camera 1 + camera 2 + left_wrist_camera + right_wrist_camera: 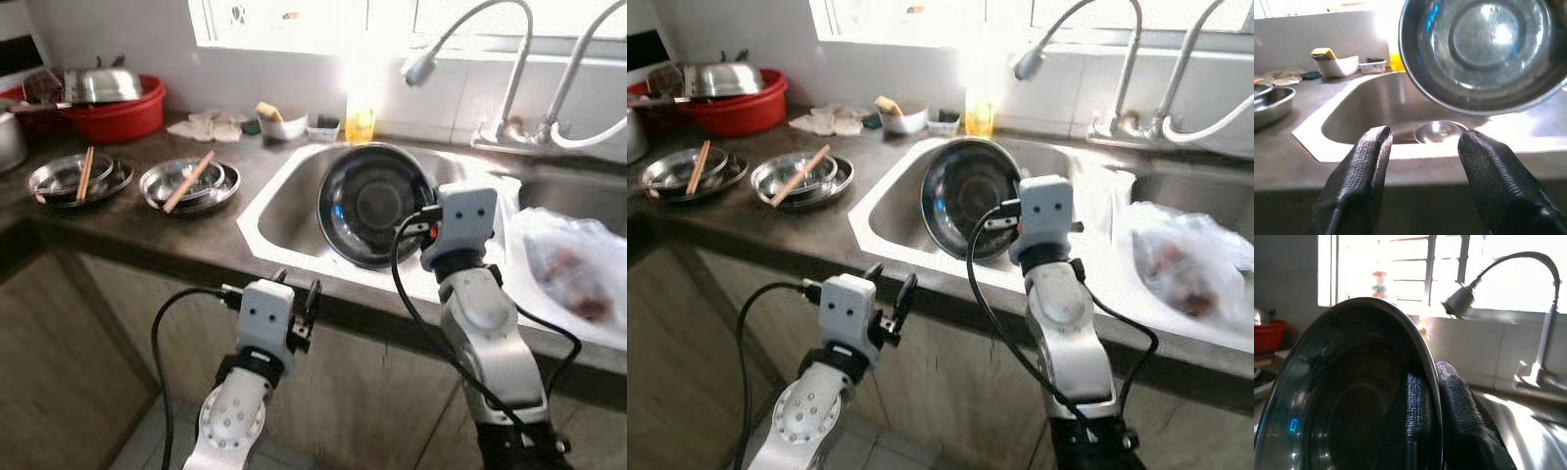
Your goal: Kitchen organization
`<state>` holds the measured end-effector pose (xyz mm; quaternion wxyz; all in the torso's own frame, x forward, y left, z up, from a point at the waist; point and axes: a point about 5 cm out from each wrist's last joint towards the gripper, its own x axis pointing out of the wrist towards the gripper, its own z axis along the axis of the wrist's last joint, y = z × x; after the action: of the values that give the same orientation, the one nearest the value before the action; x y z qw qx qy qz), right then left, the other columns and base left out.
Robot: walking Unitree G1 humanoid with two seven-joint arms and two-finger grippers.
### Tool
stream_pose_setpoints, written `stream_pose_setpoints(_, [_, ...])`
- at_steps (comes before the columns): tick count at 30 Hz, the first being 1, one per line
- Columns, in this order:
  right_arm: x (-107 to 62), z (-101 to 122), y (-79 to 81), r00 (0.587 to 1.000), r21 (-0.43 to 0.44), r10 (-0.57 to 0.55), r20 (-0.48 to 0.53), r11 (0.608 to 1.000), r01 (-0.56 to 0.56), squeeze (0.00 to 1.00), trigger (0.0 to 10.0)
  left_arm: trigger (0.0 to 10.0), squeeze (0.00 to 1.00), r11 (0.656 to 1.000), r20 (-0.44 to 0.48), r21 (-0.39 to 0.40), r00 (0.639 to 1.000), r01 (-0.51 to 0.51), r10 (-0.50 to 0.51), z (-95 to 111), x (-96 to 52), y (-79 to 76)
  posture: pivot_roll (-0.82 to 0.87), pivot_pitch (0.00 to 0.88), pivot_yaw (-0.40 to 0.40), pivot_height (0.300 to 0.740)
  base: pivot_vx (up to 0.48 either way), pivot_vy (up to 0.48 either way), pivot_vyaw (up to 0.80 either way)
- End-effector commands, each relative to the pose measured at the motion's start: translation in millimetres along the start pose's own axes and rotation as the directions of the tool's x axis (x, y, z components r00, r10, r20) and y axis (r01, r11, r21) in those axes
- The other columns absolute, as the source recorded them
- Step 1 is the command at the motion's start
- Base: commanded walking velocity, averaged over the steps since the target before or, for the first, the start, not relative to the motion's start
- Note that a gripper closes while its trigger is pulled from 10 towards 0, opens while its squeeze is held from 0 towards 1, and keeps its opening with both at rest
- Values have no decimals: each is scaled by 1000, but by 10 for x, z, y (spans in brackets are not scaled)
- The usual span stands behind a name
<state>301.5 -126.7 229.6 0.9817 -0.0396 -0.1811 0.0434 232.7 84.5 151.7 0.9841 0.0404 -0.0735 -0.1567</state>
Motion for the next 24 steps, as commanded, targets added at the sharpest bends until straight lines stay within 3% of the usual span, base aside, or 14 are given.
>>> stream_pose_setpoints(1, [39, 48, 22, 1000, 14, 4, 23, 1000, -4, 0, 10000, 10000, 0, 1000, 0, 10, 1000, -17, 17, 13, -14, 46, 82, 41, -9, 740, 420, 0, 0])
stream_pose_setpoints(7, [67, -11, -81, 999, 10, -33, -18, 999, 34, 0, 10000, 10000, 0, 1000, -11, 3, 1000, -19, 19, -2, -14, 40, 82, 47, -8, 740, 0, 0, 0])
stream_pose_setpoints(14, [134, -183, -211, 987, -25, -64, -145, 998, 61, 0, 10000, 10000, 0, 1000, -12, -6, 1000, -15, 15, 1, -13, 25, 79, 54, -8, 740, 0, 0, -796])
stream_pose_setpoints(16, [146, -208, -225, 985, -28, -67, -162, 998, 63, 0, 10000, 10000, 0, 1000, -13, -7, 1000, -15, 15, 1, -12, 23, 80, 55, -11, 740, 0, 0, 0])
stream_pose_setpoints(19, [171, -290, -244, 973, -42, -64, -223, 998, 57, 0, 10000, 10000, 0, 1000, -13, -6, 1000, -15, 15, 0, -10, 22, 80, 57, -12, 740, 0, 0, 0])
stream_pose_setpoints(21, [194, -449, -247, 941, -19, -42, -336, 999, 38, 0, 10000, 10000, 0, 1000, -14, -5, 1000, -16, 16, -1, -10, 23, 81, 60, -16, 740, 0, 0, 0])
stream_pose_setpoints(24, [208, -574, -252, 911, -2, -24, -412, 1000, 25, 0, 10000, 10000, 0, 1000, -16, -4, 1000, -17, 17, -4, -12, 24, 81, 60, -16, 740, 0, 0, 0])
